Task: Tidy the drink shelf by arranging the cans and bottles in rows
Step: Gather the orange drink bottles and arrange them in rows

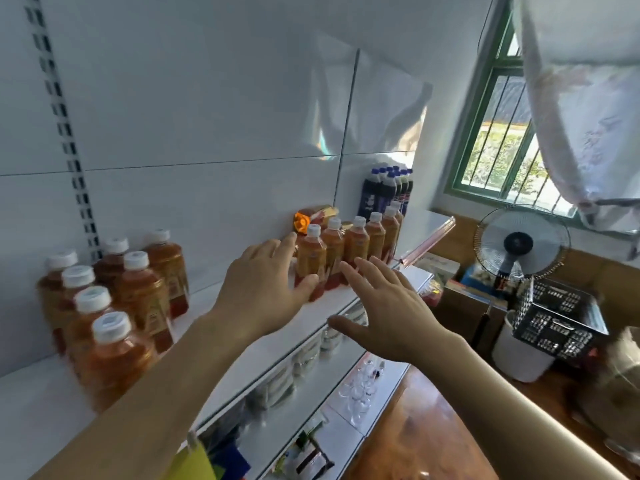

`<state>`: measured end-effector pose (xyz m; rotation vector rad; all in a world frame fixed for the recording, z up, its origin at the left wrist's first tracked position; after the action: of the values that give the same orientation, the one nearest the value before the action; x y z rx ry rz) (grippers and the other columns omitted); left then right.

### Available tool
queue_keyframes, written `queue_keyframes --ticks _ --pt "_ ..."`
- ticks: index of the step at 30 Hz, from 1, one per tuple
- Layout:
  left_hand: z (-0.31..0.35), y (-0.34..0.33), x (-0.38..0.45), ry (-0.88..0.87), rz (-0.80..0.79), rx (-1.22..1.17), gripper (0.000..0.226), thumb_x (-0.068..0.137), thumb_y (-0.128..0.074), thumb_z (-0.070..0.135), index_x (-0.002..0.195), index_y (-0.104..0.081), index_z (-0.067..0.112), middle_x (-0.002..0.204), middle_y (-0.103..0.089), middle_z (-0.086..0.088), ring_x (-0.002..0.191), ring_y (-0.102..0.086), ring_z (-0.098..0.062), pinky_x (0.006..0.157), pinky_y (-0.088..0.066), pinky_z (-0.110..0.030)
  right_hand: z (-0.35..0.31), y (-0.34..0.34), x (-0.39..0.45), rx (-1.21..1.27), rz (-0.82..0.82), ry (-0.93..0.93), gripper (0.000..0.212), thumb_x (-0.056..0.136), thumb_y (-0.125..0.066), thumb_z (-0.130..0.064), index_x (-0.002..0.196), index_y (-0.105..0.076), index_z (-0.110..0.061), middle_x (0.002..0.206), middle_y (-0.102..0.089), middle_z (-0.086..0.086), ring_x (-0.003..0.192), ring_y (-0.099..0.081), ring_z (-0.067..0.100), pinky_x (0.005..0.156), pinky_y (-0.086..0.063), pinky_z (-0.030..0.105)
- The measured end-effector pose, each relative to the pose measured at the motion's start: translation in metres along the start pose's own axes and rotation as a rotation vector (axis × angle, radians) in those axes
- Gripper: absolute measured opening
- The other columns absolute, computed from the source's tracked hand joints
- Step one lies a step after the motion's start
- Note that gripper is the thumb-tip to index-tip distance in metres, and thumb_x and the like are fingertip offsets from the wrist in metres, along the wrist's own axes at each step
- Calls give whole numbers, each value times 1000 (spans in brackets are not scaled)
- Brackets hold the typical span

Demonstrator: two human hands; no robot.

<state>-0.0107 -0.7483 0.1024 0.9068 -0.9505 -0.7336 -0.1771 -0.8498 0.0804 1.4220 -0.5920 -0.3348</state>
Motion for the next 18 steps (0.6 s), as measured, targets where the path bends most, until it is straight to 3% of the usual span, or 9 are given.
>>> queue_keyframes --ticks 11,13,16,18 --pt "-9 -76 122 178 -8 57 78 102 -46 63 165 -23 23 160 -45 -5 143 -45 -29 111 -45 -45 94 -30 166 42 99 143 78 104 -56 -54 166 -11 -38 175 -23 -3 164 -11 28 131 -10 55" --pt "-9 -85 141 233 6 82 74 101 -45 67 160 -32 24 152 -52 -4 133 -53 -28 97 -50 -42 107 -36 198 33 95 189 78 105 -52 -56 168 -12 -36 174 -26 -2 163 -14 28 131 -12 55" --pt "-7 -94 165 316 58 181 57 99 -43 72 130 -51 25 118 -66 0 99 -62 -23 68 -43 -36 113 -37 241 10 107 307 71 106 -43 -62 167 -18 -36 169 -38 -1 160 -26 28 130 -18 54" --pt "-4 -96 173 376 73 255 50 100 -45 70 120 -51 24 106 -66 2 87 -60 -23 64 -39 -35 112 -42 261 -8 66 379 63 108 -38 -62 164 -26 -36 158 -53 0 153 -39 28 128 -23 52"
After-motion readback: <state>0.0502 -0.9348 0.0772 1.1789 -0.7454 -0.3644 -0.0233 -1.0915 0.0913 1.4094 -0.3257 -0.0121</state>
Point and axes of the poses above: each hand's wrist, its own x-axis towards the middle knuckle, its own y-axis out of the back of the hand, z = x × y, the point moved 7 cm from there along x, towards the middle knuckle
